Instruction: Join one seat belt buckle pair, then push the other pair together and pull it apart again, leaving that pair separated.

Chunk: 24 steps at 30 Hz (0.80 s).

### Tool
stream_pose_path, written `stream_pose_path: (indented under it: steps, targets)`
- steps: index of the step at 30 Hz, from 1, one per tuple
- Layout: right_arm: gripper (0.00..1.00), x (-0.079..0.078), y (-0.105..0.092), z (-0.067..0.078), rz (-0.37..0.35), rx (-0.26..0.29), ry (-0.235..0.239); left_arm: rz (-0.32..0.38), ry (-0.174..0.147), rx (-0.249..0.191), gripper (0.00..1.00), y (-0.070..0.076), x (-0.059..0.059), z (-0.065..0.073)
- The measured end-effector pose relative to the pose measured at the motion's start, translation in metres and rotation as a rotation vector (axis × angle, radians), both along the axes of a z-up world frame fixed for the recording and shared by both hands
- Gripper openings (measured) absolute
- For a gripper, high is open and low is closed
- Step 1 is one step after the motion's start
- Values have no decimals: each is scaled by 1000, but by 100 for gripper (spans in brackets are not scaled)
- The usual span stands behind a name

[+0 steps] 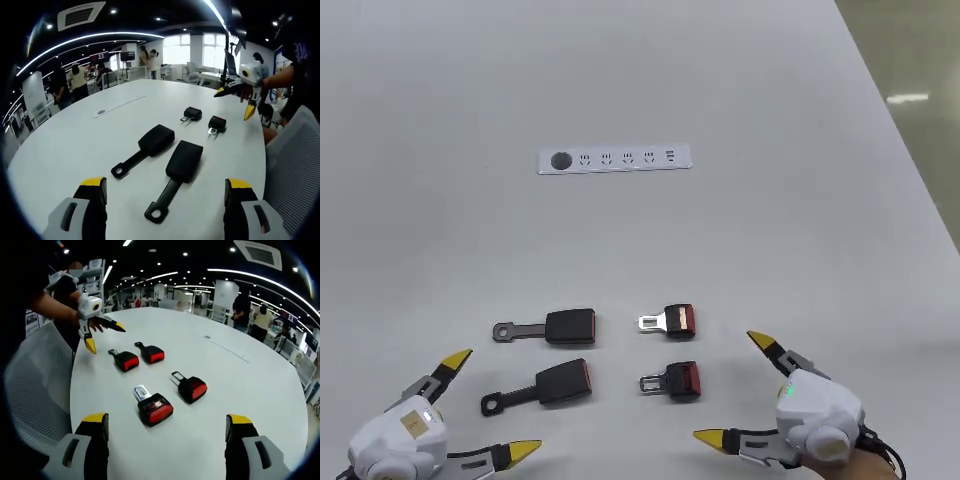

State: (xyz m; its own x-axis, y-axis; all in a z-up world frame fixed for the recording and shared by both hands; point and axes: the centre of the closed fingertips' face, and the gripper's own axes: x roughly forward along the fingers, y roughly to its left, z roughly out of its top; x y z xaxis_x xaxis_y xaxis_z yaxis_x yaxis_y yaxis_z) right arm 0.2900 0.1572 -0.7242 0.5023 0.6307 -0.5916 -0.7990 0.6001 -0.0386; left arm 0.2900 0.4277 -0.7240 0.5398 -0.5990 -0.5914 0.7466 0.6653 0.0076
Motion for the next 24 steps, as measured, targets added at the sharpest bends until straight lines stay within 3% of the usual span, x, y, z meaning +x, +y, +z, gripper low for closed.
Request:
stream_pose_path:
  steps: [24]
  targets:
    - [99, 0, -1, -1, 8, -11, -1, -2, 1, 8, 100, 6, -1, -5]
